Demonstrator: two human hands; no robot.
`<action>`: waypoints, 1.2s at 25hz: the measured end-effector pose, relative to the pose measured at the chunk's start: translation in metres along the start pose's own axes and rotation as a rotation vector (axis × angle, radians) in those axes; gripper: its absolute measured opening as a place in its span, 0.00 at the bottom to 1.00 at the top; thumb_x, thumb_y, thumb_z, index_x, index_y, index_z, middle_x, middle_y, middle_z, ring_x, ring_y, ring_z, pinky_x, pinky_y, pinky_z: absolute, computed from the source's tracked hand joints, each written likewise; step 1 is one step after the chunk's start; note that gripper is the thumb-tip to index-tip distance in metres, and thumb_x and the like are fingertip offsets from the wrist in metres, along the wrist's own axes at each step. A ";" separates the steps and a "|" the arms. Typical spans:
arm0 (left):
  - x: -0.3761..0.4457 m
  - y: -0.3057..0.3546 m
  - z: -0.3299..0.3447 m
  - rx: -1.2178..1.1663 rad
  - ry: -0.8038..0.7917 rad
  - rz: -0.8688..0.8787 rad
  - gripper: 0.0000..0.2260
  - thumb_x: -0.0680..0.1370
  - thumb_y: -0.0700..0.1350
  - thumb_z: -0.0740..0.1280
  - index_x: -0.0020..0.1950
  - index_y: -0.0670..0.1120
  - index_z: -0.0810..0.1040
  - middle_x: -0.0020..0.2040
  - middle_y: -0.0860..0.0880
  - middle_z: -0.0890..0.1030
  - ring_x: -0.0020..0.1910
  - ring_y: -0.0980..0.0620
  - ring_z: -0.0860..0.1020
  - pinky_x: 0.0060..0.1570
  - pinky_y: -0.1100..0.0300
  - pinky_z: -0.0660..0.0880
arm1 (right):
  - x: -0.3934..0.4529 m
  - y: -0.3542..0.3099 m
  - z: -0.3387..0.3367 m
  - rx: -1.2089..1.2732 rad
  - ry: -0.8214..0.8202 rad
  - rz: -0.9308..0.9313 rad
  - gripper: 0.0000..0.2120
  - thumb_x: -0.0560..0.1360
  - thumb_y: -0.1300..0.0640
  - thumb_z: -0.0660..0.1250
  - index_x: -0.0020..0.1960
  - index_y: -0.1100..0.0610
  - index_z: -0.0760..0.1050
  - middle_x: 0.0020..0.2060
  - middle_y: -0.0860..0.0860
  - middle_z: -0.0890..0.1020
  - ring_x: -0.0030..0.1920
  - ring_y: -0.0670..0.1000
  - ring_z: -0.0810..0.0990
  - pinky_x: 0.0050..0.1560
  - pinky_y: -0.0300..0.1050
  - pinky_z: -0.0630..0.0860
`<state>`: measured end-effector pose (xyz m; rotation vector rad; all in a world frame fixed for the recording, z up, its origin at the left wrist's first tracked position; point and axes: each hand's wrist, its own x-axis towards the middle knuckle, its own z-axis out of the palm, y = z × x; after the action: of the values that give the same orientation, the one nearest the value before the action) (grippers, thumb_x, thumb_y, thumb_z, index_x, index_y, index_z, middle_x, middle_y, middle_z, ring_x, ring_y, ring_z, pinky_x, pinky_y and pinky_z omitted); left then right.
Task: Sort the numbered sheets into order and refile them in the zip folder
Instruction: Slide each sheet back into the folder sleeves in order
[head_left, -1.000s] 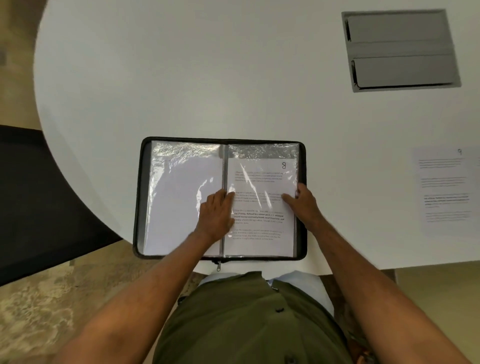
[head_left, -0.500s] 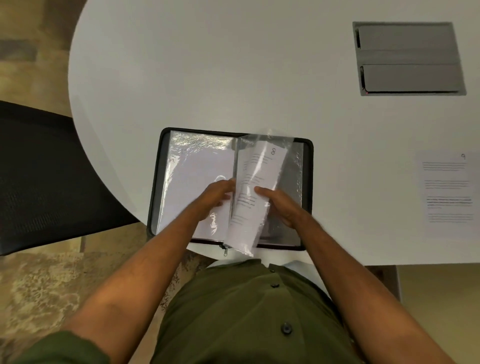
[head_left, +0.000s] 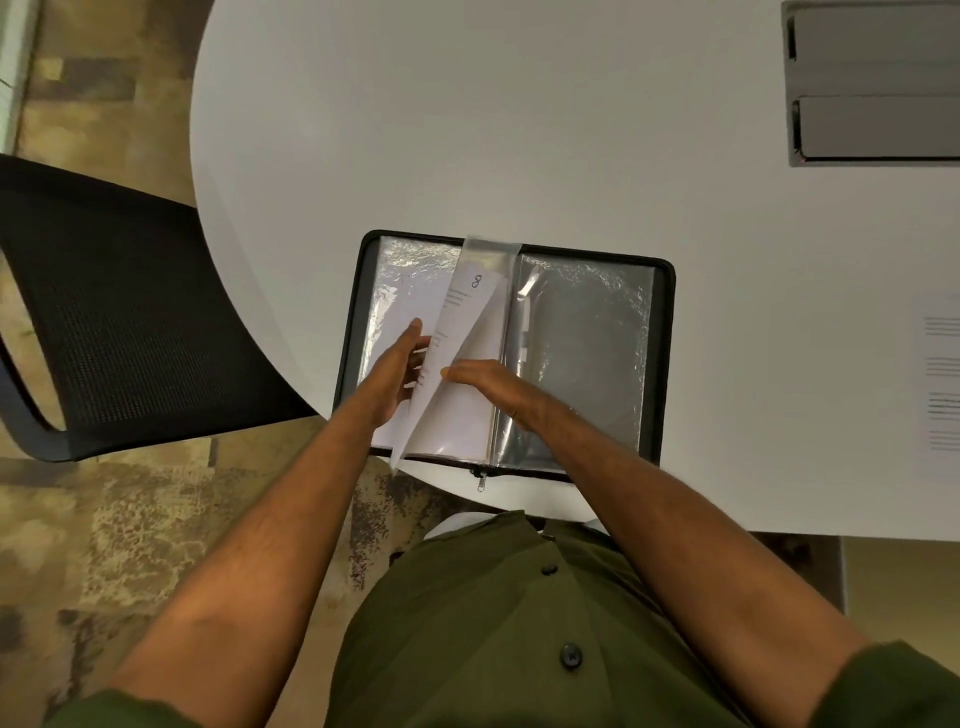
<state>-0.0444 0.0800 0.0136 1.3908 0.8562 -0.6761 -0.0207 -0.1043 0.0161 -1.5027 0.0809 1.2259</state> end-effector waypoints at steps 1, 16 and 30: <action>0.001 -0.004 -0.006 -0.001 0.021 -0.010 0.25 0.81 0.69 0.55 0.62 0.54 0.79 0.60 0.45 0.83 0.60 0.44 0.80 0.64 0.49 0.75 | 0.003 0.003 0.003 -0.041 -0.020 0.000 0.21 0.81 0.45 0.66 0.72 0.52 0.77 0.72 0.51 0.76 0.70 0.50 0.74 0.72 0.42 0.67; 0.008 -0.061 -0.012 0.867 0.659 0.064 0.41 0.74 0.46 0.77 0.80 0.47 0.57 0.77 0.42 0.65 0.74 0.38 0.67 0.71 0.40 0.66 | 0.001 0.058 -0.022 -0.693 0.155 -0.171 0.23 0.80 0.51 0.67 0.75 0.48 0.71 0.81 0.48 0.62 0.80 0.51 0.59 0.78 0.52 0.60; 0.028 -0.015 0.148 1.192 0.152 0.604 0.24 0.76 0.47 0.68 0.72 0.47 0.70 0.71 0.41 0.70 0.67 0.37 0.70 0.64 0.39 0.69 | -0.114 0.139 -0.163 -0.647 0.723 -0.017 0.25 0.79 0.59 0.66 0.76 0.55 0.70 0.78 0.55 0.68 0.77 0.58 0.66 0.76 0.54 0.64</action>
<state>-0.0244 -0.0663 -0.0208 2.6363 0.0124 -0.6037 -0.0582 -0.3395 -0.0281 -2.4557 0.1585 0.6525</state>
